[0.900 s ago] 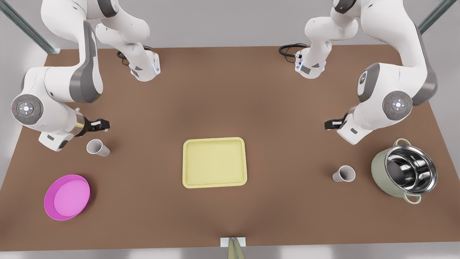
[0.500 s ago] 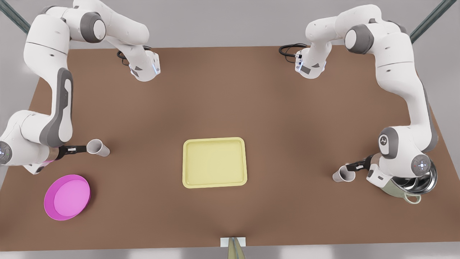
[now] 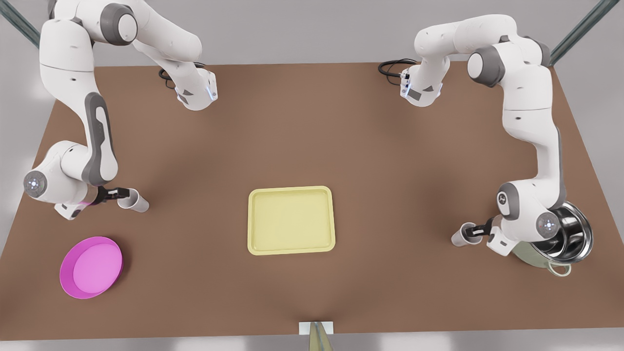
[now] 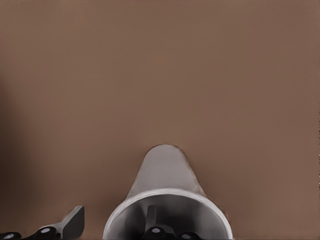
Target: Use both arms to respectively pick up the white IKEA cups from the middle-left and middle-right positions, then place the white IKEA cups onto the middle-middle tray, ensuring that the cups remain upright and do not tip over
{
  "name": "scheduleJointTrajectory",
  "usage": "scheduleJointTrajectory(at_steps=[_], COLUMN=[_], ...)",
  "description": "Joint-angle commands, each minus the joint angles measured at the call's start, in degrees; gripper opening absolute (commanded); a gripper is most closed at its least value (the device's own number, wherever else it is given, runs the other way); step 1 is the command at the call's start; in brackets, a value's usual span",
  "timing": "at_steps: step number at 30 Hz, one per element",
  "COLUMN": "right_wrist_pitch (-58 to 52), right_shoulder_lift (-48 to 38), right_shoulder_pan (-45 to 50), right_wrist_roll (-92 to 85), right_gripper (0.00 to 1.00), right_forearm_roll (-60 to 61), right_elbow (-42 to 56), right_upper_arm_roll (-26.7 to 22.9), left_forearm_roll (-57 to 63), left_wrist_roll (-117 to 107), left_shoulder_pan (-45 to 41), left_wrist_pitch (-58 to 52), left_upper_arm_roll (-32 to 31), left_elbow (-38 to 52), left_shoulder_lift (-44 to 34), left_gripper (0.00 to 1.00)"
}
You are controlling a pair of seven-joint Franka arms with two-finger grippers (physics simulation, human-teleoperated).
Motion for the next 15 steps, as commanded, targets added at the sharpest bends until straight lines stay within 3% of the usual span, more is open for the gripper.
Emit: scheduleJointTrajectory(at_steps=[1,4,12,15], right_wrist_pitch=[4.6,6.1,7.8,7.7], right_shoulder_lift=[0.3,1.6,3.7,4.8], right_shoulder_pan=[-0.3,-1.7,-1.5,-1.6], right_wrist_roll=[-6.9,-6.9,-6.9,-6.9], right_gripper=[1.00,1.00,1.00,1.00], right_forearm_roll=[0.1,0.1,0.1,0.1], right_elbow=[-0.6,-1.2,-1.8,-1.8], right_upper_arm_roll=[0.0,0.0,0.1,0.1], left_forearm_roll=[-0.3,-0.5,-0.4,0.0], left_wrist_roll=[3.8,3.7,-0.7,-33.1], left_shoulder_pan=[-0.4,-0.7,-3.5,-3.5], left_wrist_pitch=[2.3,2.2,1.8,-9.9], left_upper_arm_roll=[0.0,0.0,-1.3,-19.6], left_elbow=[-0.5,-0.5,-0.5,3.1], left_shoulder_lift=[-0.6,-0.7,-3.6,-4.0], left_gripper=[0.36,0.22,0.21,0.21])
